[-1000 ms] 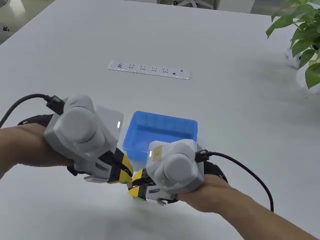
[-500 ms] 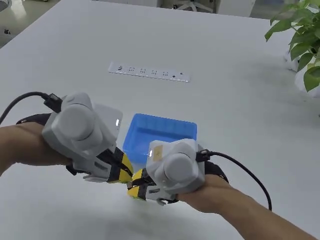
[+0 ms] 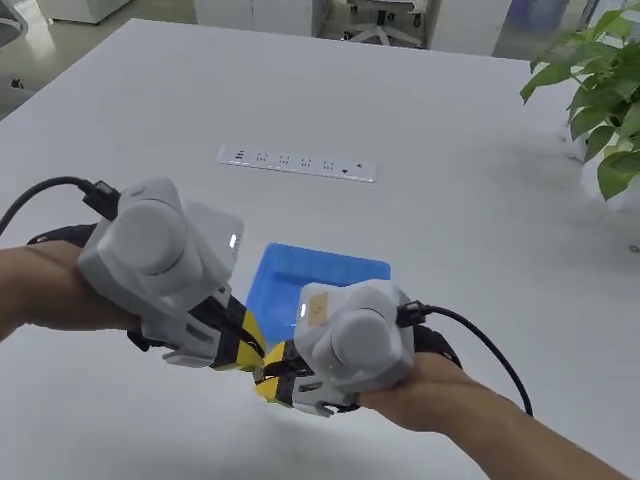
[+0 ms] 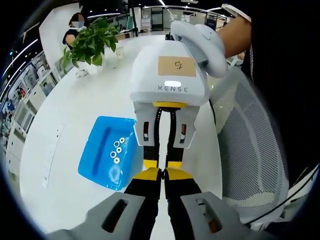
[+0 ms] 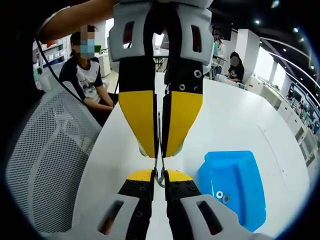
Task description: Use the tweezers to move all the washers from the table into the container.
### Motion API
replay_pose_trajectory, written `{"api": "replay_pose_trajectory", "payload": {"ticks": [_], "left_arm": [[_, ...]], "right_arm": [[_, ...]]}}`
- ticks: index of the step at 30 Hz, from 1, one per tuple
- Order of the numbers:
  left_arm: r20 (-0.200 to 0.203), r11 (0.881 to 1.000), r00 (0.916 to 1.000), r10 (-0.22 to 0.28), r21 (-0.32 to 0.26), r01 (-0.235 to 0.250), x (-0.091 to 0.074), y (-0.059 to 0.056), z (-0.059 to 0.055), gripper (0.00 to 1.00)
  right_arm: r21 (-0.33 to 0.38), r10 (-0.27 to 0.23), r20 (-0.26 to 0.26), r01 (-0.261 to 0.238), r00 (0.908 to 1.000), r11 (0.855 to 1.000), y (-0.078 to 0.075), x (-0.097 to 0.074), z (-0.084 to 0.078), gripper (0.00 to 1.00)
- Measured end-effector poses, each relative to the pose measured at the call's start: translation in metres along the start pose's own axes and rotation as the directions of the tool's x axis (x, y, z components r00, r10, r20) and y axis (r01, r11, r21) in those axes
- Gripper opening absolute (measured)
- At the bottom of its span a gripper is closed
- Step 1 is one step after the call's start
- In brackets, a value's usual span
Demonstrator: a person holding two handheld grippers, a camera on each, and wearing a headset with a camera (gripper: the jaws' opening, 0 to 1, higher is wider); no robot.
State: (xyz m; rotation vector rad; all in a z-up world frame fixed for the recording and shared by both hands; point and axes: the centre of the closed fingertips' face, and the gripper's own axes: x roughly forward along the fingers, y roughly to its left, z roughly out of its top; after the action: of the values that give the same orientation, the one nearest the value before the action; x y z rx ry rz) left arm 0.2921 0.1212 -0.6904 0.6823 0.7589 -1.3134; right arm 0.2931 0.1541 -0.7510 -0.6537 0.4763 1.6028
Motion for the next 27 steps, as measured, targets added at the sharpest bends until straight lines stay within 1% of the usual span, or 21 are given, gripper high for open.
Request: {"api": "replay_pose_trajectory", "payload": {"ticks": [16, 21, 27], "left_arm": [[0.01, 0.999, 0.9998, 0.014, 0.037, -0.015, -0.015, 0.009, 0.017, 0.07], [0.017, 0.999, 0.9996, 0.024, 0.049, -0.025, -0.019, 0.015, 0.022, 0.07], [0.02, 0.997, 0.9992, 0.035, 0.063, -0.036, -0.022, 0.025, 0.027, 0.07]], "right_arm": [[-0.041, -0.038, -0.004, 0.038, 0.9993, 0.998, -0.012, -0.02, 0.015, 0.09], [-0.047, -0.05, -0.005, 0.05, 0.9987, 0.998, -0.019, -0.026, 0.018, 0.09], [-0.051, -0.069, -0.002, 0.068, 0.9976, 0.996, -0.031, -0.031, 0.021, 0.09]]}}
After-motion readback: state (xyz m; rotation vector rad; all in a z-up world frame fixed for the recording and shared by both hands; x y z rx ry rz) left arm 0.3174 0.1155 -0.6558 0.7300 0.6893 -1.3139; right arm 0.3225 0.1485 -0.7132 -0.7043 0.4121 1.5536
